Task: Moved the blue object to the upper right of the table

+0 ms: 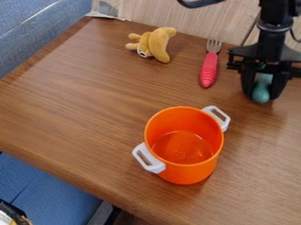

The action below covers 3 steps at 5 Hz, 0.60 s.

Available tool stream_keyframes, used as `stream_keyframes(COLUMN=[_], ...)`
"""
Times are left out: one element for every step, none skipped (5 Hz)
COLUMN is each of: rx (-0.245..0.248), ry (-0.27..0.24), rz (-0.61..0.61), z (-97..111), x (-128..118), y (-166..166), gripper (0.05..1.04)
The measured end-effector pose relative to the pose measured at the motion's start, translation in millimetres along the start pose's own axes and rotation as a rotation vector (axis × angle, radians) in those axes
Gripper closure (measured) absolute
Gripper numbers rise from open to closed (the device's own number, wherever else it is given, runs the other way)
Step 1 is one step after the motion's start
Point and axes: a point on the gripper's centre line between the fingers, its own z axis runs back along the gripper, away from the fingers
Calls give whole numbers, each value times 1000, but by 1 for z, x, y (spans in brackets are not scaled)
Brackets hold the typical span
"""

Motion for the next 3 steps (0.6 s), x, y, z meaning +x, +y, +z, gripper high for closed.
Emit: stream_keyframes(rx=[1, 9, 9], ry=[5, 5, 11], rz=[7, 15, 7], z=[0, 0, 3], x=[-1, -1, -5], y=[0, 1, 2], gripper=[135, 75, 81])
